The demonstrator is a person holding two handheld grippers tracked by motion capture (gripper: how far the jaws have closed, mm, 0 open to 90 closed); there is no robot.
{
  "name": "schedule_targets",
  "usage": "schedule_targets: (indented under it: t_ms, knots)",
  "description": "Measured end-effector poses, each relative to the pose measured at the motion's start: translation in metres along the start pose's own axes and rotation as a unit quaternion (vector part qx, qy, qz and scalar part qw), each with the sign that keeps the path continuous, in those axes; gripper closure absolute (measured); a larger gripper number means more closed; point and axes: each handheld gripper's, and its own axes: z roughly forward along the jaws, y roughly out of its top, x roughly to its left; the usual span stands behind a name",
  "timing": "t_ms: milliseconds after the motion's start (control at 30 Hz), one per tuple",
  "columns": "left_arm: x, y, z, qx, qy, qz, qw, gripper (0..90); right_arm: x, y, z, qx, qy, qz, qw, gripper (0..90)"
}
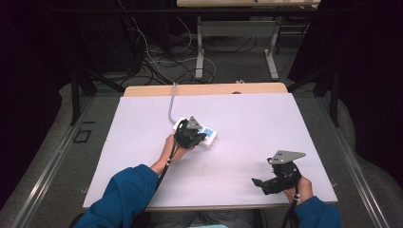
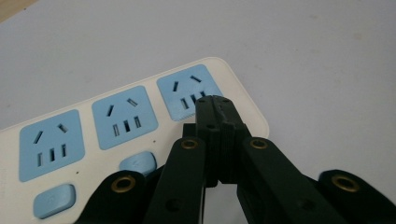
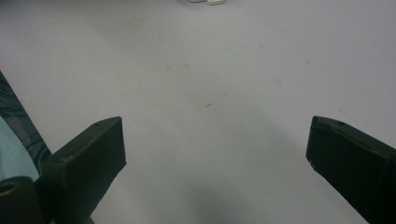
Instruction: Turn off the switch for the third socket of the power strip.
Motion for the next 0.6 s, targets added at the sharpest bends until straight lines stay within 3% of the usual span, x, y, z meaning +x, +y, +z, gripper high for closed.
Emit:
schedule_targets:
  t_ms: [600]
  knots:
    - [0.0032,-0.0041,-0.0001,-0.006,-0.004,-0.012,0.9999,90.0,0.0000,-0.0002,0.0001,0.000,0.004,0.002,1.0000,4.2]
